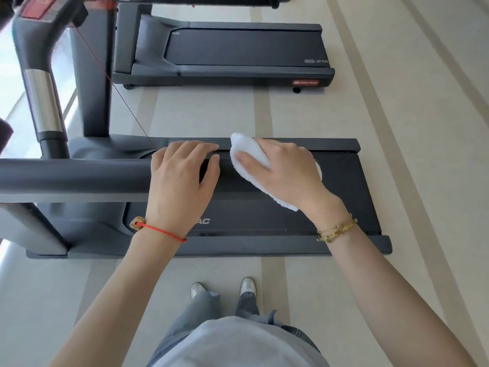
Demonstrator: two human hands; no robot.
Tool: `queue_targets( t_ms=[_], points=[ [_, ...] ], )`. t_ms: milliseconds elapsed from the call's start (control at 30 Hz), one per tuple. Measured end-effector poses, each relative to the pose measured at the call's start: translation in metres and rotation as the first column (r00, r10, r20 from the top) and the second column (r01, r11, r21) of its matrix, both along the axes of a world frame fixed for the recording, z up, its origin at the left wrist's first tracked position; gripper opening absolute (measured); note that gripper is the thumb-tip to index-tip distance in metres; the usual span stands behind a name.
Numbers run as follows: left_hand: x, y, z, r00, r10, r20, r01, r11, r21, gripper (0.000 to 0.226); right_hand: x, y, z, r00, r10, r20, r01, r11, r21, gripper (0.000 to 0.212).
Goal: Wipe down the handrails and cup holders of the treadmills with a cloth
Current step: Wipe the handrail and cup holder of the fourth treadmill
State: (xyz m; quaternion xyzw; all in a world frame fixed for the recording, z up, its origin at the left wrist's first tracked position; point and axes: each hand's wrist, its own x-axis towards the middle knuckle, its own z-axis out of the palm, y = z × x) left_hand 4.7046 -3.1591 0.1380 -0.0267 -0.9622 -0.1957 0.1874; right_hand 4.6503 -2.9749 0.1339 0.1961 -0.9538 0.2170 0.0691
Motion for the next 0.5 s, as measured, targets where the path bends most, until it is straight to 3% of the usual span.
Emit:
queue_targets(
  t_ms=[233,500],
  points=[
    [0.017,-0.068,0.000,0.994,0.099,-0.045,-0.099,0.995,-0.010,0.021,0.004,-0.043,0.003,0.984,0.097,-0.148,-0.061,0.972,0.228,0.048],
    [0.029,-0.147,0.001,0.991,0.132,-0.025,-0.132,0.991,-0.025,0.021,0.014,-0.132,0.002,0.958,0.196,-0.207,-0.139,0.955,0.261,0.052]
  ],
)
